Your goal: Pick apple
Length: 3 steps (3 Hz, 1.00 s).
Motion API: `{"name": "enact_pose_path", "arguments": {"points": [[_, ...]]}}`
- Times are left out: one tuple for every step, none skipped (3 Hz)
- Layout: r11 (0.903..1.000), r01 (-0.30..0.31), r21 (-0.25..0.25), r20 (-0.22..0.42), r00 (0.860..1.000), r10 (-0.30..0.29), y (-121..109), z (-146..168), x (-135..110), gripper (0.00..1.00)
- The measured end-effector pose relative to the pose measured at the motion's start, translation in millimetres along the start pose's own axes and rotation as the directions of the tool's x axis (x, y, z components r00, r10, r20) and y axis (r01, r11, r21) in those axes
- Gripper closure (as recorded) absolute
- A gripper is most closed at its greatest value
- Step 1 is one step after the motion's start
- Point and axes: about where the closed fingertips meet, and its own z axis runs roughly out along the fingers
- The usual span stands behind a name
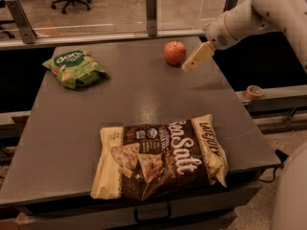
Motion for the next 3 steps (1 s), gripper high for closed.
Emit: {"name": "enact_pose_path", "arguments": {"points": [[0.9949,-0.101,-0.001,0.059,0.993,0.101,-27,44,2,0.00],[0.9799,-0.197,-0.035,0.103,0.975,0.199,-40,76,2,0.00],[0.9565,-0.266,-0.120,0.131,0.951,0.281,-35,95,-2,0.19]]}}
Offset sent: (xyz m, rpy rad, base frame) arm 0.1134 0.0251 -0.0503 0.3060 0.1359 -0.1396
